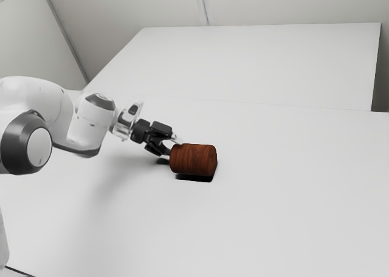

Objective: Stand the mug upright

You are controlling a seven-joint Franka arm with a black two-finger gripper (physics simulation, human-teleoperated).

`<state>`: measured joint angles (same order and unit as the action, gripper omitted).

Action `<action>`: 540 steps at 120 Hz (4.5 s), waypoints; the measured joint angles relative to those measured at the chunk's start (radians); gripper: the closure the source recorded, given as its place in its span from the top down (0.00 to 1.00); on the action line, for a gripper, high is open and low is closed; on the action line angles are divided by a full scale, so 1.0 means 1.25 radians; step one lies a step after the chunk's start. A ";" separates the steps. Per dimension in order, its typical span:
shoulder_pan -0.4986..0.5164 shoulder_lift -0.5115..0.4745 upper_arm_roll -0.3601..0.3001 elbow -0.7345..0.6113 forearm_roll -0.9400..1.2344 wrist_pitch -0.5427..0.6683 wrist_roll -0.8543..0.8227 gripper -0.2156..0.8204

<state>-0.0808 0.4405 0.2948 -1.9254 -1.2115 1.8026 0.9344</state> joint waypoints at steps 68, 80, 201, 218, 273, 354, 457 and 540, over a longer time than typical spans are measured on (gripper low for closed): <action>-0.009 -0.026 -0.007 -0.017 -0.062 0.001 0.070 0.76; -0.010 -0.026 -0.014 -0.017 -0.068 0.002 0.074 0.75; -0.012 -0.121 -0.045 -0.043 -0.087 0.025 0.069 0.04; -0.045 -0.189 -0.043 -0.050 0.039 0.120 0.000 0.04; -0.172 -0.293 -0.037 -0.154 0.554 0.421 -0.433 0.03; -0.252 -0.337 -0.030 -0.234 0.958 0.473 -0.951 0.04; -0.269 -0.329 -0.031 -0.272 1.056 0.462 -1.237 0.36; -0.259 -0.361 -0.009 -0.194 1.052 0.372 -1.245 0.78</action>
<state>-0.4044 -0.0104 0.2840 -2.1675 0.1031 2.2679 -0.6216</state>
